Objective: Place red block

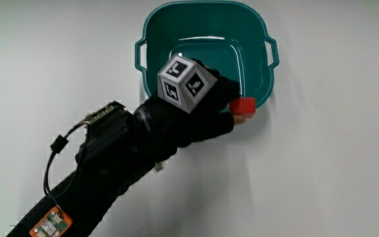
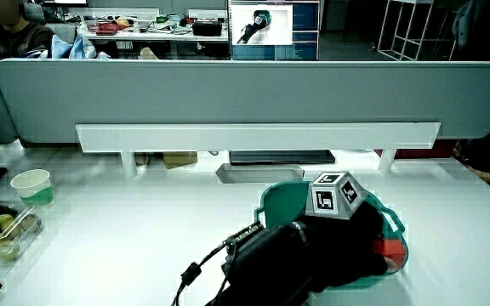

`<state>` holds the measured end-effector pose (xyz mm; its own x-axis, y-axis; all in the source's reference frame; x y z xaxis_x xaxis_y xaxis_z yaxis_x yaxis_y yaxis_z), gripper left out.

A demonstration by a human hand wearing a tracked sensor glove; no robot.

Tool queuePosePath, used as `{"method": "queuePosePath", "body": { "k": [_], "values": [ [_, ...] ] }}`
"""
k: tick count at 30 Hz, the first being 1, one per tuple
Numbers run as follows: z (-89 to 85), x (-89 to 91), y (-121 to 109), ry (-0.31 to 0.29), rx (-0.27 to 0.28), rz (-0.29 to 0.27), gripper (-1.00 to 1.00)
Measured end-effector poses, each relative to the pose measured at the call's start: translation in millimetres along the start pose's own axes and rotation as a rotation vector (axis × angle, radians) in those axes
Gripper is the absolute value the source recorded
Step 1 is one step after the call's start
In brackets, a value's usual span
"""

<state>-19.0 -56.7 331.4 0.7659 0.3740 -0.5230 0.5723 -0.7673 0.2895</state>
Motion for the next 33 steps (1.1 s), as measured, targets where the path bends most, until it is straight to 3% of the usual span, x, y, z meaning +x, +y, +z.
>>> {"method": "queuePosePath", "body": {
  "k": [1, 2, 3, 11, 15, 22, 33],
  "values": [
    [-4.5, 0.9, 0, 0.003, 0.003, -0.032, 0.00],
    [-3.3, 5.8, -3, 0.018, 0.001, -0.017, 0.00],
    [-12.0, 3.3, -1, -0.028, -0.015, -0.064, 0.00],
    [-33.1, 12.9, -7, -0.060, -0.051, -0.082, 0.00],
    [-44.4, 18.8, -9, -0.042, -0.041, -0.119, 0.00],
    [-61.9, 22.6, -11, -0.039, -0.070, -0.126, 0.00],
    [-94.0, 12.8, -7, -0.053, -0.096, -0.102, 0.00]
  ]
}}
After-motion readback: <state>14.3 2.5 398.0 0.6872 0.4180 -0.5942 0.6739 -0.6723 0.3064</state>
